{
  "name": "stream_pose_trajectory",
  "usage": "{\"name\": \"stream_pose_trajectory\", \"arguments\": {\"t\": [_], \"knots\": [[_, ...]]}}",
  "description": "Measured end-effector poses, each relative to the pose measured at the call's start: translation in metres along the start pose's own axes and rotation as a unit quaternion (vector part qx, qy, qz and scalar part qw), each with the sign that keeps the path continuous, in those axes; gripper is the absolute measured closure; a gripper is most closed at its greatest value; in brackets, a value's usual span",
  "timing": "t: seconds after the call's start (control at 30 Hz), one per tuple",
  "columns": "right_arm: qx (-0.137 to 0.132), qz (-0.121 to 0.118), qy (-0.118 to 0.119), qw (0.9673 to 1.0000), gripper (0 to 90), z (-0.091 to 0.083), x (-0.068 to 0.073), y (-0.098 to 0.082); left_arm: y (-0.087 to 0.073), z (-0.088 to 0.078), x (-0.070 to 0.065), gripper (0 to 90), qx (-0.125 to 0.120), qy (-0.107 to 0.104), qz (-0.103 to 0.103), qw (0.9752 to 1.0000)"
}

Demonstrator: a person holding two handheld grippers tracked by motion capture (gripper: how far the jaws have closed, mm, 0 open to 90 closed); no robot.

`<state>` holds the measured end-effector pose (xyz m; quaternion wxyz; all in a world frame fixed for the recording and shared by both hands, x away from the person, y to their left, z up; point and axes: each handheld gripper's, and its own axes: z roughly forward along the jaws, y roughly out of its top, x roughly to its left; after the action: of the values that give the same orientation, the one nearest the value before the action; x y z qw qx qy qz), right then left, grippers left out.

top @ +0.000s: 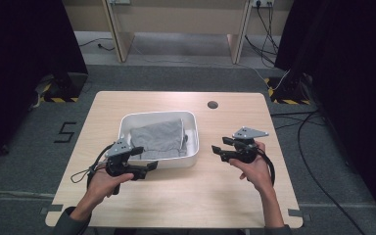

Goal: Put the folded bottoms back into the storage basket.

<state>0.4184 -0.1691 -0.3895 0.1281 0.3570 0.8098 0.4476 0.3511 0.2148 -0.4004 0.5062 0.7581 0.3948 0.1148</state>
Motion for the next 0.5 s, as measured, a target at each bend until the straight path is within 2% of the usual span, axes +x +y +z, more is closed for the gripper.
{"name": "stream_pose_trajectory", "arguments": {"t": [0.1, 0.17, 0.3, 0.5], "knots": [[-0.002, 0.001, -0.008, 1.0000, 42.5, -0.005, 0.000, -0.009, -0.003, 0.000, -0.002, 17.7, -0.002, 0.000, 0.000, 1.0000], [-0.004, 0.002, -0.011, 0.9999, 42.3, -0.009, 0.001, -0.014, -0.004, 0.000, -0.005, 17.7, 0.006, -0.001, 0.011, 0.9999], [-0.015, 0.003, -0.014, 0.9998, 42.1, -0.014, 0.003, -0.023, -0.007, -0.001, -0.009, 17.7, 0.005, 0.001, 0.019, 0.9998], [-0.010, 0.001, -0.018, 0.9998, 41.9, -0.020, 0.004, -0.032, -0.013, -0.001, -0.015, 17.7, 0.009, -0.006, 0.024, 0.9997]]}}
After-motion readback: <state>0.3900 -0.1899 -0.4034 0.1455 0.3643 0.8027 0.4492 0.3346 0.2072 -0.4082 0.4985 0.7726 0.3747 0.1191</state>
